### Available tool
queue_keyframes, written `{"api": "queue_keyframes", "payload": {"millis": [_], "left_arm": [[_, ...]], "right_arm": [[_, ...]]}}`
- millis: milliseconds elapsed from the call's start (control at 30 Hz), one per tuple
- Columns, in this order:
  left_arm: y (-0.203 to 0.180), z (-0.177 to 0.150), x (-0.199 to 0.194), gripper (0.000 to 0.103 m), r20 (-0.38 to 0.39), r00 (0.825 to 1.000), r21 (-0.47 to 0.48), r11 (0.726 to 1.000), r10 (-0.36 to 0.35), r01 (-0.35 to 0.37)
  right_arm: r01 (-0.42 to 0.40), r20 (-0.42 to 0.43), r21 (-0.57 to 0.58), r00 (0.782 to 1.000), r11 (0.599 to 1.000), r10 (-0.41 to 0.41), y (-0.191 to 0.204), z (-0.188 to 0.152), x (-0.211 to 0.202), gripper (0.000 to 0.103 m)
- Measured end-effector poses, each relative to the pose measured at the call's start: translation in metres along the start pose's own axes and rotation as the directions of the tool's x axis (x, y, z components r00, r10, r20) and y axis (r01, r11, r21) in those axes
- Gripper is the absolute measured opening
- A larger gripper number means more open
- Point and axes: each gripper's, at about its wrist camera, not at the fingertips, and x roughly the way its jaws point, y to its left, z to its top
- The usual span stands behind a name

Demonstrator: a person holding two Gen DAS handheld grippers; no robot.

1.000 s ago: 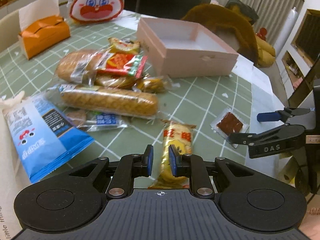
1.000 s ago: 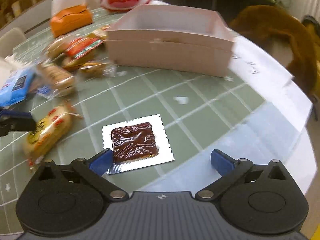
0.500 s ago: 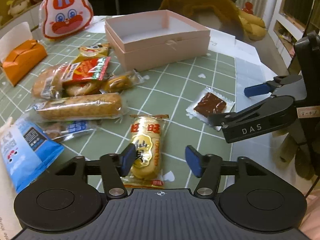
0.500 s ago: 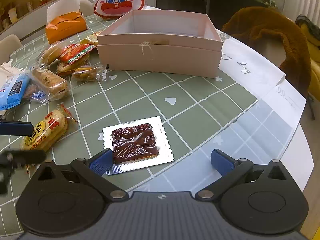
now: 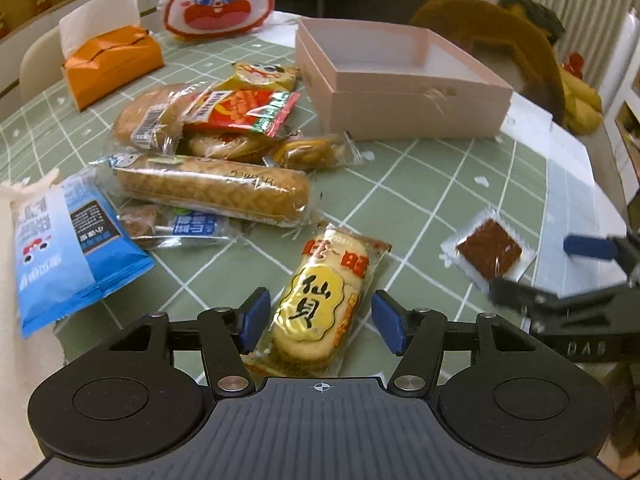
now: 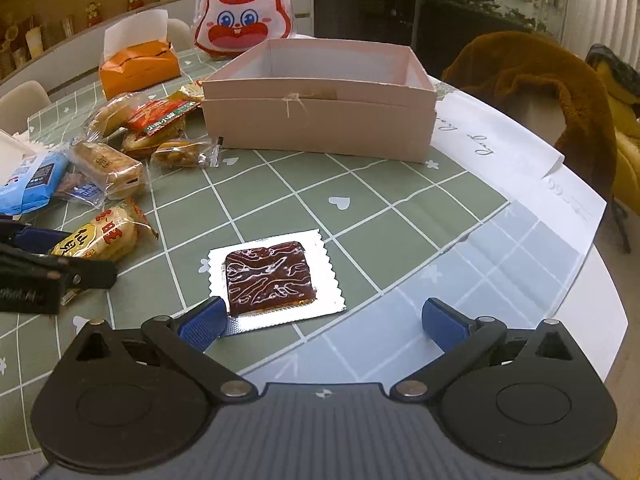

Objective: Organize snacks

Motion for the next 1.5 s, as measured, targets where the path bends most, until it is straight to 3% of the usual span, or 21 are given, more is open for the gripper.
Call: {"api": "queue_keyframes", "payload": {"millis": [133, 300, 500, 633, 800, 900, 1033, 1133, 1167, 1267, 1333, 1367, 1500], "left_arm": [[-0.001, 0.0, 0.001, 0.052, 0.004, 1.0, 0.001, 1.0, 0.018, -0.018], [0.004, -0.003, -0.003, 0.043, -0.003, 1.0, -0.071, 0.997, -0.022, 0.022], [0.003, -0.009, -0.007, 0.043, 0.001, 1.0, -0.1, 0.995, -0.028, 0.028], [0.006, -0.011, -0.01, 0.043, -0.003, 0.999, -0.116, 0.992, -0.043, 0.043], [0.01, -0.012, -0.011, 0.043, 0.001, 0.998, -0.156, 0.986, -0.062, 0.061], [0.012, -0.012, -0.011, 0.043, 0.002, 0.998, -0.174, 0.982, -0.069, 0.068], [0.012, -0.013, -0.011, 0.043, 0.007, 0.998, -0.182, 0.981, -0.068, 0.068], [0.011, -0.013, -0.011, 0.043, 0.009, 0.998, -0.181, 0.981, -0.063, 0.064], [0.011, -0.014, -0.011, 0.043, 0.01, 0.998, -0.181, 0.981, -0.063, 0.064], [0.013, -0.015, -0.012, 0.043, 0.016, 0.997, -0.191, 0.979, -0.07, 0.071], [0.014, -0.015, -0.012, 0.043, 0.017, 0.997, -0.2, 0.977, -0.077, 0.079], [0.015, -0.015, -0.012, 0.043, 0.017, 0.997, -0.204, 0.976, -0.079, 0.081], [0.014, -0.015, -0.012, 0.043, 0.014, 0.997, -0.2, 0.977, -0.076, 0.078]], "right_arm": [[0.003, -0.02, 0.004, 1.0, 1.0, -0.003, 0.0, 0.002, 0.0, 0.103], [-0.031, -0.038, -0.038, 0.999, 0.999, 0.03, 0.001, 0.009, 0.005, 0.103], [-0.052, -0.067, -0.066, 0.997, 0.996, 0.047, 0.015, 0.029, 0.021, 0.103], [-0.099, -0.07, -0.116, 0.993, 0.988, 0.091, 0.029, 0.032, 0.018, 0.085], [-0.172, -0.101, -0.199, 0.983, 0.965, 0.154, 0.028, 0.022, 0.005, 0.088], [-0.134, -0.091, -0.223, 0.989, 0.966, 0.116, 0.013, 0.015, 0.001, 0.098], [-0.015, -0.03, -0.224, 1.0, 0.974, 0.008, -0.01, 0.013, -0.002, 0.099], [0.095, -0.032, -0.188, 0.994, 0.978, -0.102, -0.019, 0.02, -0.001, 0.095], [0.078, -0.051, -0.145, 0.995, 0.986, -0.086, -0.021, 0.024, -0.003, 0.093], [-0.067, -0.091, 0.04, 0.993, 0.997, 0.071, -0.02, 0.029, -0.011, 0.086], [-0.12, -0.127, 0.108, 0.983, 0.987, 0.133, -0.009, 0.028, -0.01, 0.068], [-0.143, -0.151, 0.134, 0.975, 0.981, 0.163, -0.002, 0.028, -0.007, 0.065], [-0.117, -0.161, 0.118, 0.978, 0.986, 0.135, 0.027, 0.037, 0.001, 0.064]]}}
